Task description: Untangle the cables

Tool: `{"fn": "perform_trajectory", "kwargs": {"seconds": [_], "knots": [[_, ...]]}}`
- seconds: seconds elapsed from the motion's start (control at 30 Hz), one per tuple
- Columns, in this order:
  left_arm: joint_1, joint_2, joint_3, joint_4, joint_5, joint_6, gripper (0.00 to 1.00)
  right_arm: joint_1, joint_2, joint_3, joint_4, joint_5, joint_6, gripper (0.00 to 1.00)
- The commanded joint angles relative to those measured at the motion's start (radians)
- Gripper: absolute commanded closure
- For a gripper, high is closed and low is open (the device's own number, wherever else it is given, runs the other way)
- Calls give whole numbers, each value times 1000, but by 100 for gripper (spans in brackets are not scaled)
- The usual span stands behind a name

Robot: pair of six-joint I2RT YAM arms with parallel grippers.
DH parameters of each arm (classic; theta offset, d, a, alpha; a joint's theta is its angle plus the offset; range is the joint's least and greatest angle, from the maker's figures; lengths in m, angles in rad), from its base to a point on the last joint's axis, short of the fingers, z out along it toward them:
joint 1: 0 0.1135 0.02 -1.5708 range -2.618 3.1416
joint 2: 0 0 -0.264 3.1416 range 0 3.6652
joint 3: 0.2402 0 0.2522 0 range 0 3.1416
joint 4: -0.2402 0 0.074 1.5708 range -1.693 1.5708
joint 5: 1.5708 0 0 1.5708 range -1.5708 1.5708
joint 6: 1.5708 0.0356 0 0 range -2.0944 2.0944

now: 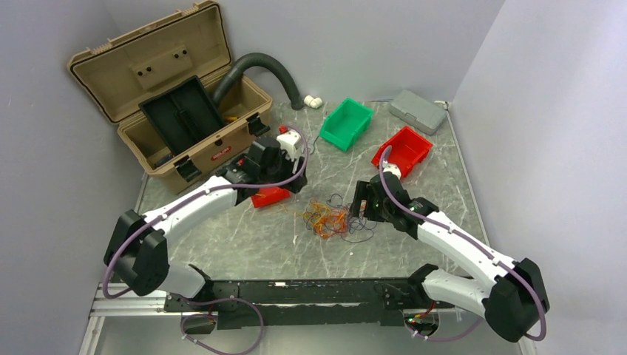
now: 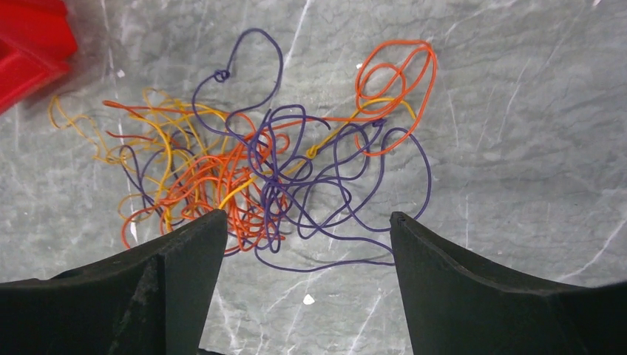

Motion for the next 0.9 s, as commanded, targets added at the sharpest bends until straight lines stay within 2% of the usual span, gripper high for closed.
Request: {"fn": "perform_trajectory", "kwargs": {"seconds": [0.0, 0.17, 0.27, 0.37, 0.4, 0.43, 0.47, 0.63, 0.73, 0.87], "knots": [[-15, -6, -78, 171, 275, -54, 26, -5, 36, -37, 72, -24, 15, 20], [-58, 42, -90, 195, 333, -77, 26, -10, 120, -77, 109, -40, 0, 27], [-73, 49, -110, 223, 340, -94, 26, -11, 164, -98, 137, -54, -3, 39], [-79, 56, -132, 242, 356, -110, 26, -10, 195, -103, 153, -52, -2, 63], [-81, 57, -136, 242, 354, -110, 26, -12, 197, -97, 141, -45, -6, 76], [-82, 56, -140, 242, 351, -107, 26, -10, 195, -71, 114, -29, -15, 97], [-83, 53, -144, 241, 345, -103, 27, -8, 187, -39, 65, -6, -17, 100], [-83, 8, -154, 202, 315, -56, 26, 7, 27, 112, -146, 78, -49, 100], [-84, -30, -141, 160, 280, -21, 26, 5, -47, 217, -215, 35, -73, 100], [-88, -85, -141, 135, 200, -3, 26, 6, -53, 381, -295, -84, -98, 100]]}}
